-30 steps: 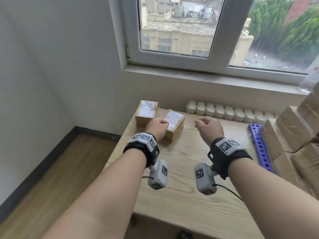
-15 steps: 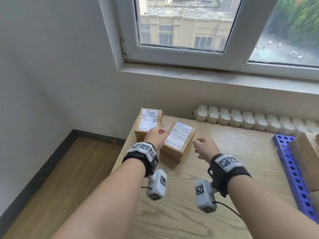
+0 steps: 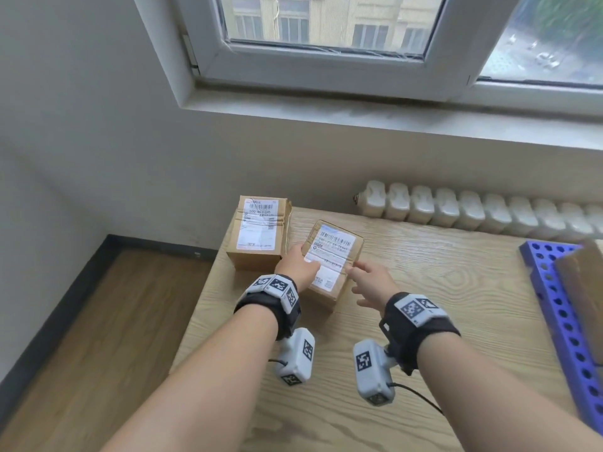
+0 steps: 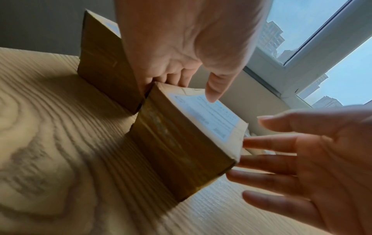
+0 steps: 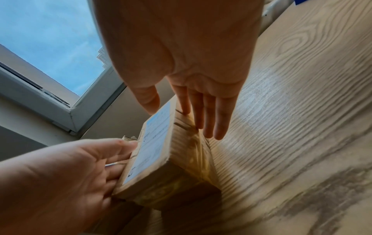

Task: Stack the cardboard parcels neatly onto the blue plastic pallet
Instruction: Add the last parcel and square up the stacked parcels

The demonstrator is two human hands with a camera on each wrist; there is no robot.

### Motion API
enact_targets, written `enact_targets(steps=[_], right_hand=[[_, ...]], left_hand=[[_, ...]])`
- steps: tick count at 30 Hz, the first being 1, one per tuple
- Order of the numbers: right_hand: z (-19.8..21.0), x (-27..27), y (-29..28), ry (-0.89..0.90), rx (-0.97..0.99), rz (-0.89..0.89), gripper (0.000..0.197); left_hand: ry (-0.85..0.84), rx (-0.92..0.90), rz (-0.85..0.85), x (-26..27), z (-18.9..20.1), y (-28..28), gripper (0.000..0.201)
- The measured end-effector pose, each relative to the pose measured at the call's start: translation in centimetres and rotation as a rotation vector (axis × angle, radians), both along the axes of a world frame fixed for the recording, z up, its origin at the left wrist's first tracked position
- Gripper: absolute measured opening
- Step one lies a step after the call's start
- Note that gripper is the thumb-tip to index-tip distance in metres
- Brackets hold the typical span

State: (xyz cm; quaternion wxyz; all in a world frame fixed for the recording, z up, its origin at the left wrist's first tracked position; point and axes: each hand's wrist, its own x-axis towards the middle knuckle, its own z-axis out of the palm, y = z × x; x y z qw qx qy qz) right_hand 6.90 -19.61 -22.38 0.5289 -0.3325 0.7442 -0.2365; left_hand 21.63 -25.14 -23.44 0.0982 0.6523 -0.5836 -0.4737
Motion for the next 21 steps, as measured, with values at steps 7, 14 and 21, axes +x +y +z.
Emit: enact_targets(steps=[7,14,21], right_hand=[[-0.5,-1.9,0.4,-0.011,0.044,-0.057,0.029],[-2.2,-4.3,3.4,-0.014,0.1,-0.121,0.023],[-2.4,-5.3,8.1,-0.048,0.124,-0.164,0.034]], left_hand=[[-0.117,0.112,-0.014,-0.8,-0.8,-0.2,0.066],[-0.02,0.268,0.024,-2.1,-3.2,2.2,0.05],[0.038,0.31,-0.015,-2.5,-2.8,6.8,0.024]])
